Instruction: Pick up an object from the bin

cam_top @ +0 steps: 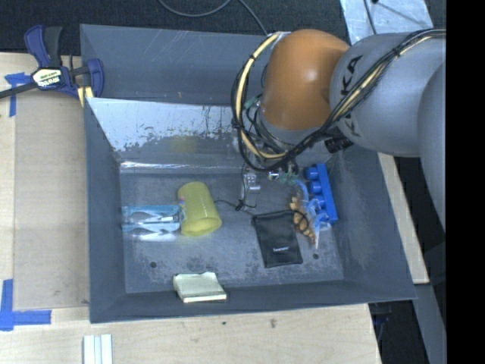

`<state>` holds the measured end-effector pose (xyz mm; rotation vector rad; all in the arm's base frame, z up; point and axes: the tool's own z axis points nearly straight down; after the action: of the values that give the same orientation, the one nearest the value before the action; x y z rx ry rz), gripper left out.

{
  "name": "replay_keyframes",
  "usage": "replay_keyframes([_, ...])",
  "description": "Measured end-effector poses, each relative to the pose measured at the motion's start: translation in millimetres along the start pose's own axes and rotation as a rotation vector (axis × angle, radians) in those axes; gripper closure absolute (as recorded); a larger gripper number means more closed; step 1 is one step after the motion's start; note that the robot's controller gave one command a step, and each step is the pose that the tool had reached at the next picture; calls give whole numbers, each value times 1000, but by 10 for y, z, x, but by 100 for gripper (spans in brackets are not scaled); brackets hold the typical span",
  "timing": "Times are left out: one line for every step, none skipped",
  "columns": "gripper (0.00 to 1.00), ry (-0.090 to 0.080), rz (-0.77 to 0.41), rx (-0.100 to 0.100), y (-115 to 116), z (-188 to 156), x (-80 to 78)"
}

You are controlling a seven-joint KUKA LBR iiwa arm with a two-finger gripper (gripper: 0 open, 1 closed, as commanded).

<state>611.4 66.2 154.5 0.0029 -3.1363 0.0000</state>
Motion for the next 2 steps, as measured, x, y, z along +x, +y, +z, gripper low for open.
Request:
replay_keyframes([0,-8,1,-1,-2,-51,-18])
replay_keyframes([0,-14,15,-1,101,383,-57])
